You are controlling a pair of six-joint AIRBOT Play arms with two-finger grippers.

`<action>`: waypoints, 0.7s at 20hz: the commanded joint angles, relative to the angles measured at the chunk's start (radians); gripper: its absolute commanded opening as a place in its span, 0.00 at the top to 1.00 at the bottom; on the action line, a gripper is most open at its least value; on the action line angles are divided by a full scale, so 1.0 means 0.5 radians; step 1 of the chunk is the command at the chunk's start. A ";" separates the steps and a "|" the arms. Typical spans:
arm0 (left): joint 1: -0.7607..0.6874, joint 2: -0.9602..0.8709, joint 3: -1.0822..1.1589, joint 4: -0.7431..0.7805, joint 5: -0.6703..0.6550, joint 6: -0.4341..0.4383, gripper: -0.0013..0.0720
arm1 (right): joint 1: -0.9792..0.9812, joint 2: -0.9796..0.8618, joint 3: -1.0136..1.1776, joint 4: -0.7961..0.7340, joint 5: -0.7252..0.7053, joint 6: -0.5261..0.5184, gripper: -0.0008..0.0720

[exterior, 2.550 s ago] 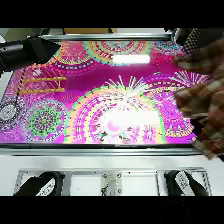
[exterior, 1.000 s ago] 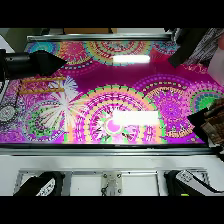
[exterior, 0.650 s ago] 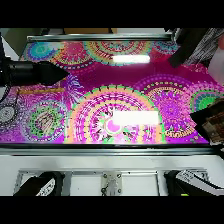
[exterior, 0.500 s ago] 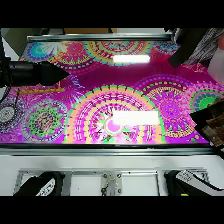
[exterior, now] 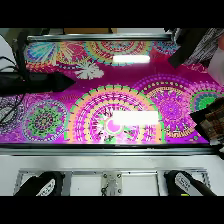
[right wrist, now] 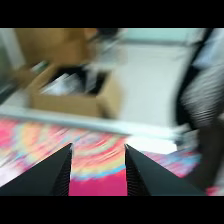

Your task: Fold the clothes and pants, and hang the long-sleeved shirts on hangers.

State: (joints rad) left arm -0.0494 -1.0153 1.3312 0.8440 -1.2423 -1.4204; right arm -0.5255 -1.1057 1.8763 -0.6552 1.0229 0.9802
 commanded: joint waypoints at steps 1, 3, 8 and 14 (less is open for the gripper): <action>-0.104 0.098 -0.303 0.002 0.250 0.037 0.95 | 0.578 0.002 -0.292 0.092 0.503 -0.137 0.50; -0.259 0.115 -0.395 0.004 0.344 0.110 0.95 | 0.919 0.002 -0.559 0.081 0.642 -0.137 0.50; -0.500 0.000 -0.412 0.003 0.353 0.127 0.95 | 1.488 0.002 -1.120 -0.186 0.572 -0.135 0.50; -0.543 -0.041 -0.412 -0.002 0.354 0.126 0.95 | 1.581 0.000 -1.257 -0.203 0.574 -0.136 0.50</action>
State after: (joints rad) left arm -0.3130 -1.0313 1.1263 0.8444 -1.0683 -1.3594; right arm 0.2459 -1.1057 1.2690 -0.7464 1.3052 0.9138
